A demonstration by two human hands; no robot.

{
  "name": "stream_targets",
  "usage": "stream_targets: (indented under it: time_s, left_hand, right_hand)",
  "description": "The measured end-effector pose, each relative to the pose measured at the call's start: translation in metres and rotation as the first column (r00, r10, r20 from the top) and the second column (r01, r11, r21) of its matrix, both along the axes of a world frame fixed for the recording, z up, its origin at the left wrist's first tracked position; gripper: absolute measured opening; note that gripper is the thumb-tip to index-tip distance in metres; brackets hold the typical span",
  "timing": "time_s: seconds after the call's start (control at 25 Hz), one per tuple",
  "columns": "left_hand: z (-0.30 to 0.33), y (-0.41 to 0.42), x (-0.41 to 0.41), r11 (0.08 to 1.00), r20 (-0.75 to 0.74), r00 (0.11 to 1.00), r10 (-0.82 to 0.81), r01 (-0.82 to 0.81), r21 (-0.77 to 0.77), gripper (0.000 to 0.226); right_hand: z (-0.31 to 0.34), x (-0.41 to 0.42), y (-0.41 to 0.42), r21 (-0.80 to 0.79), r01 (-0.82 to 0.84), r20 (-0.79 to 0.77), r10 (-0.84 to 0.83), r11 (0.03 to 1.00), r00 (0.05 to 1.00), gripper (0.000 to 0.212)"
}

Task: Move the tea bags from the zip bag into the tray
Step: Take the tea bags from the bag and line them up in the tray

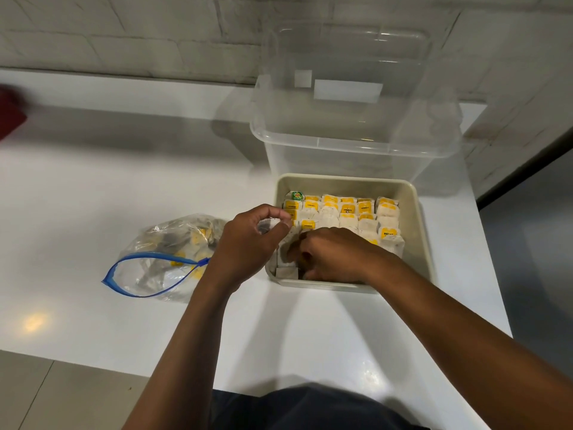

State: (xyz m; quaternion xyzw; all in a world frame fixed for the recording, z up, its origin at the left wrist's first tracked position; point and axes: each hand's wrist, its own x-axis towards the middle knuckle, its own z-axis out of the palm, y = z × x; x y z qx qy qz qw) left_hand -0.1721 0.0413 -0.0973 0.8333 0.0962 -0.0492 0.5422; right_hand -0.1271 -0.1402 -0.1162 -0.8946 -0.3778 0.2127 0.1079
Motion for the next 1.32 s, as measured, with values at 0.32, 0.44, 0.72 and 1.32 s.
stream_targets:
  time_s: [0.32, 0.44, 0.72, 1.32]
  left_hand:
    - [-0.002, 0.002, 0.000, 0.999, -0.002, 0.999, 0.032, -0.032, -0.016, 0.007]
    - [-0.001, 0.002, 0.000, 0.999, -0.013, 1.000, 0.029, -0.029, -0.028, 0.007]
    - [0.000, 0.000, 0.001, 0.999, -0.025, 1.000, 0.017, -0.017, -0.031, 0.006]
    - [0.022, -0.029, 0.006, 0.760, -0.290, 0.948, 0.127, -0.281, -0.586, 0.024]
  right_hand:
    - [-0.010, 0.008, 0.012, 0.146, 0.140, -0.078, -0.129, 0.979, 0.989, 0.017]
    - [-0.008, 0.010, 0.006, 0.179, 0.238, -0.332, -0.169, 0.955, 0.928, 0.015]
    - [-0.013, 0.015, 0.011, 0.121, 0.253, -0.363, -0.194, 0.960, 0.911, 0.015]
    - [0.034, 0.006, -0.013, 0.582, 0.634, -0.460, -0.437, 0.509, 0.773, 0.011]
